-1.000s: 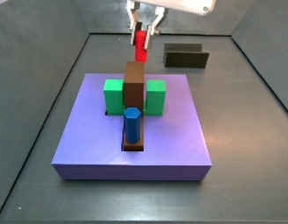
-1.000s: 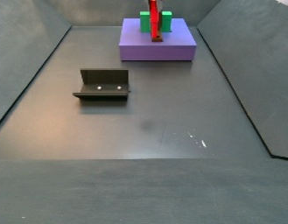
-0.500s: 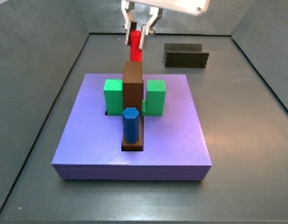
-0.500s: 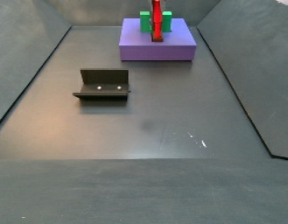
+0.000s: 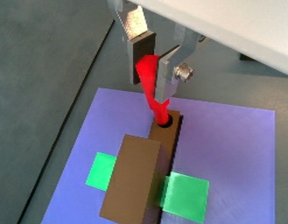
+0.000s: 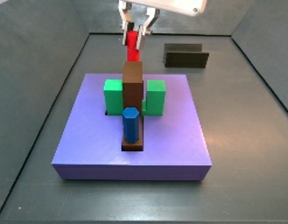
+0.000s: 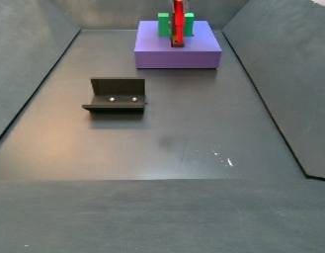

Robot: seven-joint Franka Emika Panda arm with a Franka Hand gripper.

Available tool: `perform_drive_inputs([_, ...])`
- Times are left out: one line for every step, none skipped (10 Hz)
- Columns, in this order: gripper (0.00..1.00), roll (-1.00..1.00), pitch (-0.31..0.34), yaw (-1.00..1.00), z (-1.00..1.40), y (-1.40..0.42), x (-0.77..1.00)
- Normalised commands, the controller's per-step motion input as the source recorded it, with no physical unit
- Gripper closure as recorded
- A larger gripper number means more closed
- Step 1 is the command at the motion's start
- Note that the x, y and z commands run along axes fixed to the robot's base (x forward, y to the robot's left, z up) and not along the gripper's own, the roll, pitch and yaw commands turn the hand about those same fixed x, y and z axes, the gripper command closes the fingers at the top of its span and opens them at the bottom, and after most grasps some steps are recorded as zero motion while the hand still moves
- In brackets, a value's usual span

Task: Pick up the red object. Move up. Place the red object on the fixture. Regrasp the red object. Move to above the board. Insert the red object.
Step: Insert the red object.

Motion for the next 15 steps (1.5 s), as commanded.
perform_drive_inputs([1.0,-0.1,-0.05,0.09,-0.13,0.0,0.03])
perform_drive_inputs([1.0,-0.08,-0.046,0.12,-0.15,0.0,0.07])
perform_drive_inputs([1.0,-0.06,-0.057,0.11,-0.17,0.0,0.02])
perform_drive_inputs([1.0,-0.07,-0.09,0.1,-0.26,-0.01,0.0])
perform_drive_inputs([1.0,-0.07,-0.083,0.12,-0.24,0.0,0.03])
perform_drive_inputs([1.0,-0.06,-0.039,0.15,-0.14,0.0,0.17])
perform_drive_inputs([1.0,-0.06,0.0,0.18,-0.06,0.0,0.26])
perform_drive_inputs([1.0,-0.08,0.0,0.19,-0.03,0.0,0.26])
perform_drive_inputs([1.0,-0.04,-0.019,0.15,-0.11,0.0,0.12])
perform_drive_inputs([1.0,-0.03,-0.054,0.13,-0.16,0.0,0.0])
perform_drive_inputs([1.0,0.0,-0.09,0.06,-0.19,0.0,-0.08])
perform_drive_inputs([1.0,0.0,-0.09,0.05,-0.2,0.0,-0.14])
perform_drive_inputs([1.0,0.03,-0.056,0.05,-0.09,0.0,-0.12])
perform_drive_inputs([1.0,0.1,-0.05,0.01,-0.03,0.0,-0.12])
perform_drive_inputs([1.0,0.13,-0.091,0.0,-0.16,-0.04,-0.08])
